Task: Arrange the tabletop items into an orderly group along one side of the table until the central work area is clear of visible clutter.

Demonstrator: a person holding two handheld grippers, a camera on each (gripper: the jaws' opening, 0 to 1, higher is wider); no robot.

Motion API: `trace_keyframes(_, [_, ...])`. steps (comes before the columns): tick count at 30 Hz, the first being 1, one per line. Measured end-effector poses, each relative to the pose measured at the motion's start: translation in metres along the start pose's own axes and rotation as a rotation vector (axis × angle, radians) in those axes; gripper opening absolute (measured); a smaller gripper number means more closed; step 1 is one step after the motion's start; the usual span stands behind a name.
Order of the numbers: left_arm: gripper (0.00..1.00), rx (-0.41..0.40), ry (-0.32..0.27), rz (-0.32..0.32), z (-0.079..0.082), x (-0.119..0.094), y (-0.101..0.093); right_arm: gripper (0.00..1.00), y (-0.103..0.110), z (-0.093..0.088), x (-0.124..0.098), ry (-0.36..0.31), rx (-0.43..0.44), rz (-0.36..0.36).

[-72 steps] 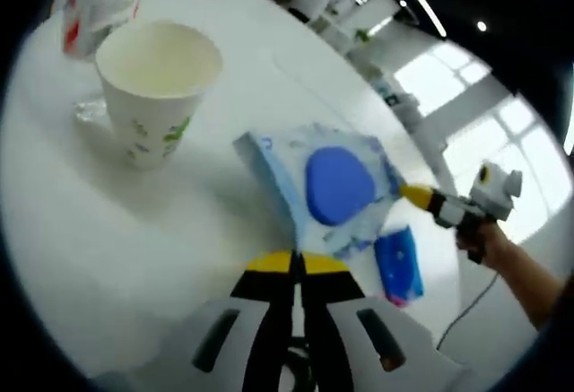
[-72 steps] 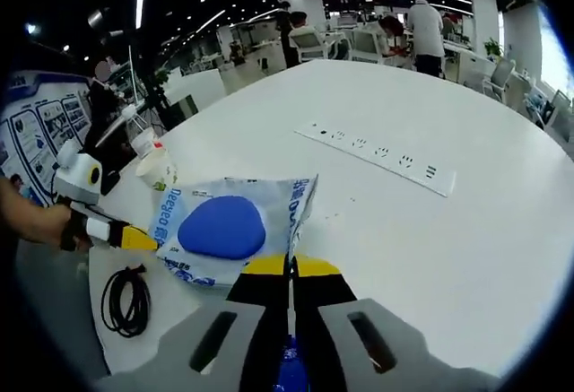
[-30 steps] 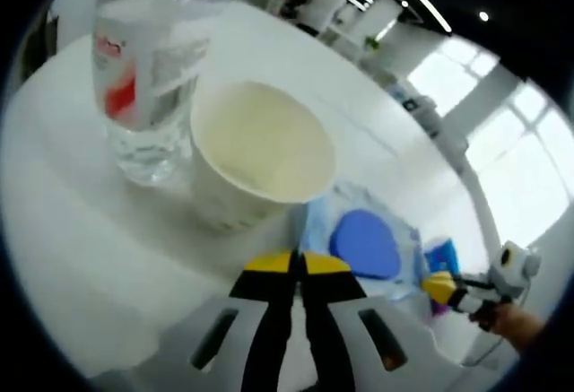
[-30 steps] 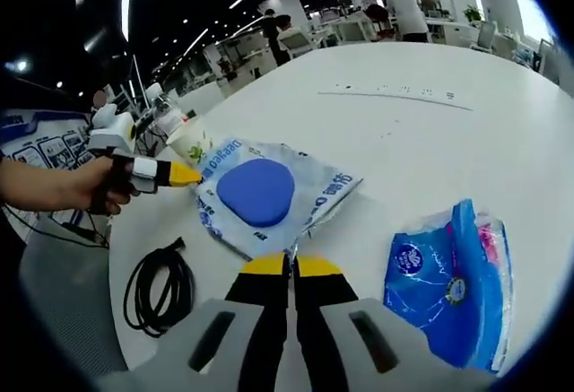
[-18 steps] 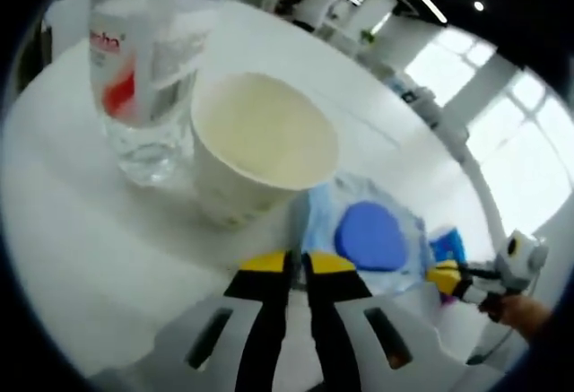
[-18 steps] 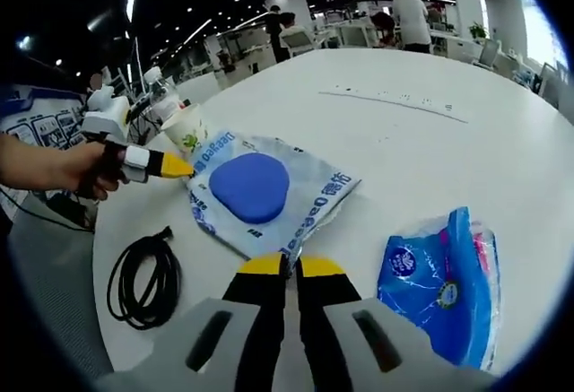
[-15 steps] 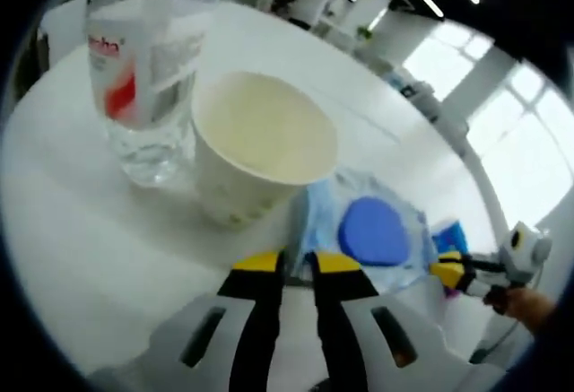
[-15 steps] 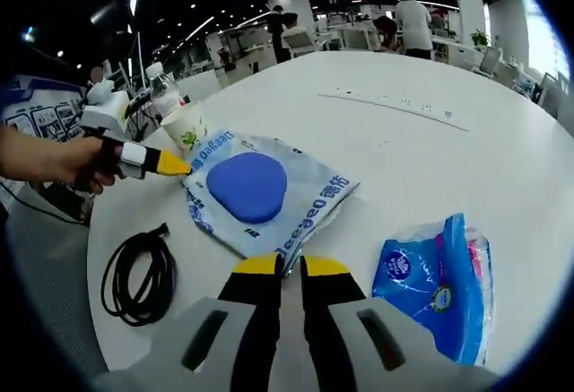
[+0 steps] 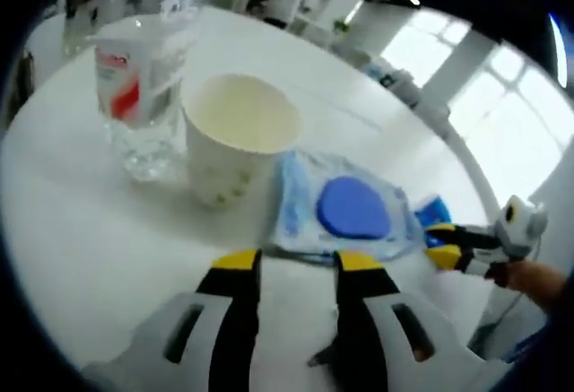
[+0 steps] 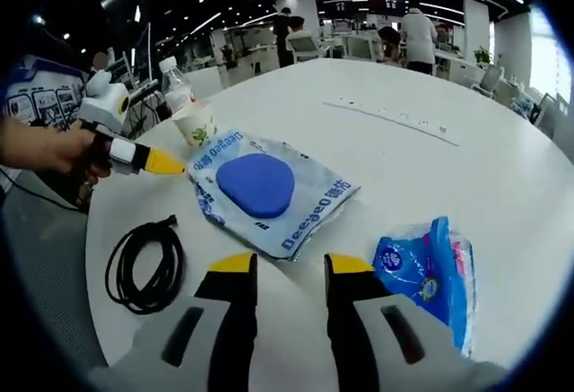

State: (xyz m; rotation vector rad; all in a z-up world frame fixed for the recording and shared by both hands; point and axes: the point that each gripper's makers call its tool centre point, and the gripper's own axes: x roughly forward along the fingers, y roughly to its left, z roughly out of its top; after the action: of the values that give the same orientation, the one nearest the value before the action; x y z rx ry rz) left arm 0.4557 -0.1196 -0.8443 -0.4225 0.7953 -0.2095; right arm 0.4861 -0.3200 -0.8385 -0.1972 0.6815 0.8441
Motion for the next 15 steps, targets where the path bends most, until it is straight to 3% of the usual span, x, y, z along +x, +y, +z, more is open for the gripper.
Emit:
trace_keyframes(8, [0.47,0.227,-0.04,-0.097,0.0,-0.032,-0.026,0.41,0.0,0.008,-0.027,-0.035,-0.062,-0.035])
trace_keyframes(15, [0.6,0.344,-0.099,-0.156,0.014,-0.065,-0.044,0.53,-0.011,0.012,-0.049,-0.034,-0.102,-0.071])
